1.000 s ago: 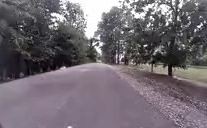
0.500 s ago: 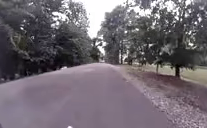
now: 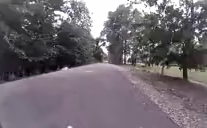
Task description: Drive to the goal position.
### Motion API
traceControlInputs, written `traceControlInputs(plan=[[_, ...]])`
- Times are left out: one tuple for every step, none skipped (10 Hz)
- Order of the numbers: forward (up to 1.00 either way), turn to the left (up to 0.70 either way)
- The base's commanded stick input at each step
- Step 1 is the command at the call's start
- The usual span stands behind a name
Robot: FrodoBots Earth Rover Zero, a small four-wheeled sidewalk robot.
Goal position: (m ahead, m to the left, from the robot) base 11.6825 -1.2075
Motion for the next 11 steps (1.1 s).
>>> traceControlInputs(plan=[[1.0, -0.02], [1.0, -0.04], [1.0, -0.06], [1.0, -0.06], [1.0, -0.06], [1.0, -0.06], [1.0, -0.06], [1.0, -0.06], [1.0, -0.06], [1.0, -0.06], [1.0, -0.06]])
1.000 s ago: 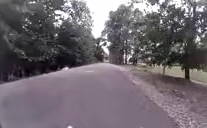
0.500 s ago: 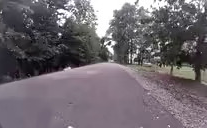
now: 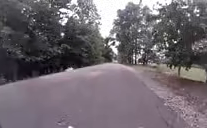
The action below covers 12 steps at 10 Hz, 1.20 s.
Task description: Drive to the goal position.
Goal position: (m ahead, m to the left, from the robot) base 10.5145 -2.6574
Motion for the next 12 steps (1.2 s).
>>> traceControlInputs(plan=[[1.0, -0.06], [1.0, -0.06], [1.0, -0.06], [1.0, -0.07], [1.0, -0.08], [1.0, -0.1], [1.0, -0.11], [1.0, -0.12], [1.0, -0.13], [1.0, -0.13], [1.0, -0.13], [1.0, -0.13]])
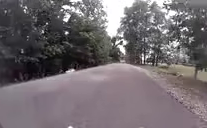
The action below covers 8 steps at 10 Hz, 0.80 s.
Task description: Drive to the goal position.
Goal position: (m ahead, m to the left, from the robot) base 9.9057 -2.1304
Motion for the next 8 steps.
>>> traceControlInputs(plan=[[1.0, -0.13], [1.0, -0.13], [1.0, -0.13], [1.0, -0.13], [1.0, -0.13], [1.0, -0.13], [1.0, -0.13], [1.0, -0.11]])
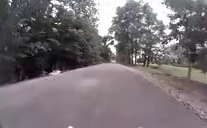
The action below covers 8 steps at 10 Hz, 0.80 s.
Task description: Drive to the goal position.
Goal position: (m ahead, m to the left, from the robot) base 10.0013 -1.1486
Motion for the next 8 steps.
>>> traceControlInputs(plan=[[1.0, -0.09], [1.0, -0.06], [1.0, -0.04], [1.0, -0.04], [1.0, -0.04], [1.0, -0.04], [1.0, -0.04], [1.0, -0.04]])
